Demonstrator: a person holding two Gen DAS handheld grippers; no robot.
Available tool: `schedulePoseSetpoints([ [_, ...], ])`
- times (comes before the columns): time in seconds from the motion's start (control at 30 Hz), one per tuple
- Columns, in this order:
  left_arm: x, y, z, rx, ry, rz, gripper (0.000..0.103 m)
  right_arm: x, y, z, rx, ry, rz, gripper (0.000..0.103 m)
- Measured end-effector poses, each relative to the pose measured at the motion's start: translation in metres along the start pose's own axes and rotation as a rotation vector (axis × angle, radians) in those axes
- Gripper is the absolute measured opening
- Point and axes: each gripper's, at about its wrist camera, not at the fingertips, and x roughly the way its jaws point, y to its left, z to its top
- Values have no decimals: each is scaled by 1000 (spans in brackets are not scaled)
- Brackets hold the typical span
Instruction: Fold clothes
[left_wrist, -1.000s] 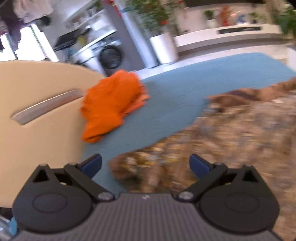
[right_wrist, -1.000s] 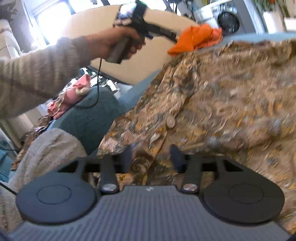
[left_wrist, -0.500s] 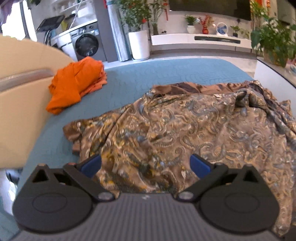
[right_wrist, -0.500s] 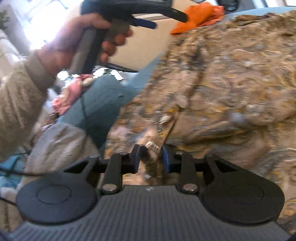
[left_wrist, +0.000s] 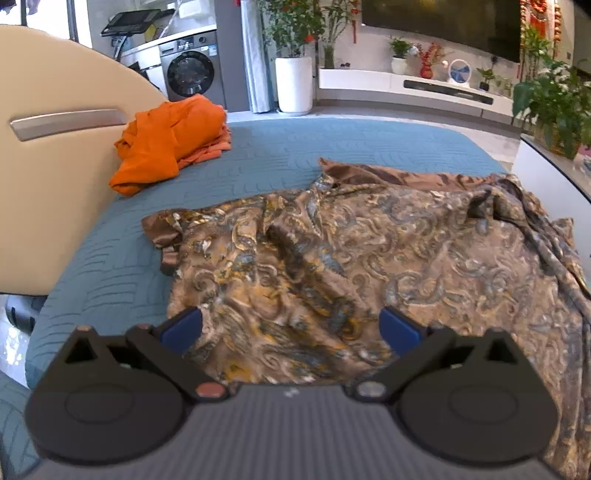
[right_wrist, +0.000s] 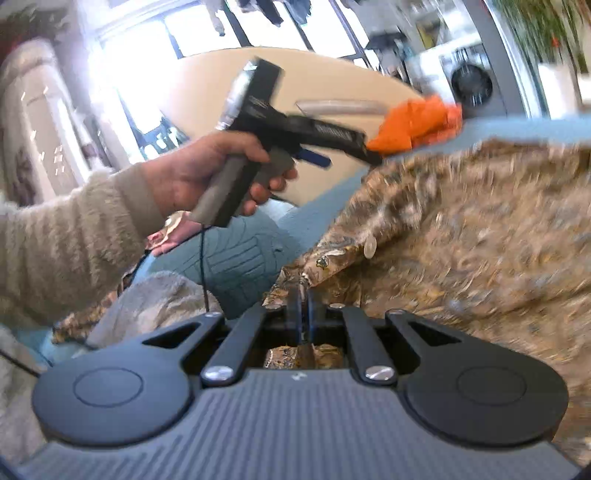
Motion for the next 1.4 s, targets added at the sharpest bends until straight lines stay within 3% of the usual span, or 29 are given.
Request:
schedulePoseSetpoints([
  [0.03, 6, -3, -3, -1, 16, -1, 103, 4, -2, -2, 8, 33, -9, 9],
  [0.13, 17, -6, -10, -11, 39, -7, 103, 43, -16, -25, 75, 347, -8, 10],
  [0.17, 20, -8, -10, -7, 33, 7, 103, 45, -14, -26, 46, 369, -22, 10],
  [0.27, 25, -13, -10, -16, 18, 30, 103, 28, -18, -6, 23, 349, -4, 12],
  [0.33, 32, -20, -11, -48, 9, -17, 103, 11, -27, 14, 40, 300, -6, 36],
  [0.37, 37, -26, -9, -37, 8, -12, 103, 2, -34, 24, 57, 252, -27, 43],
  [0.43, 48, -39, -7, 1, -4, 25, 103, -14, -53, 49, 103, 132, -96, 71],
  [0.47, 53, -44, -6, 19, -21, 51, 103, -17, -57, 51, 109, 114, -107, 73],
  [0.53, 61, -49, -6, 31, -63, 102, 102, -21, -90, 92, 160, -25, -203, 73],
  [0.63, 66, -37, -9, -65, -145, 149, 102, -5, -133, 138, 272, -189, -210, 73],
  [0.7, 68, -29, -12, -147, -156, 134, 102, 16, -162, 160, 356, -233, -166, 73],
  [0.77, 70, -22, -15, -189, -171, 83, 102, 48, -192, 181, 434, -232, -113, 73],
  [0.87, 76, -13, -15, -204, -187, 58, 102, 117, -236, 207, 509, -186, -108, 72],
  [1.0, 89, 1, -17, -252, -146, 14, 102, 214, -304, 213, 698, -50, -207, 65],
  [1.07, 98, 11, -20, -282, -117, -9, 102, 247, -326, 210, 721, -17, -232, 62],
  [1.17, 102, 21, -23, -329, -97, -41, 102, 265, -329, 206, 724, -14, -219, 50],
  [1.23, 103, 28, -23, -373, -89, -75, 102, 278, -328, 204, 714, -5, -186, 32],
  [1.37, 104, 30, -24, -385, -74, -110, 102, 292, -320, 203, 672, 53, -223, 25],
  [1.4, 104, 31, -24, -380, -72, -111, 102, 291, -318, 203, 667, 57, -232, 14],
])
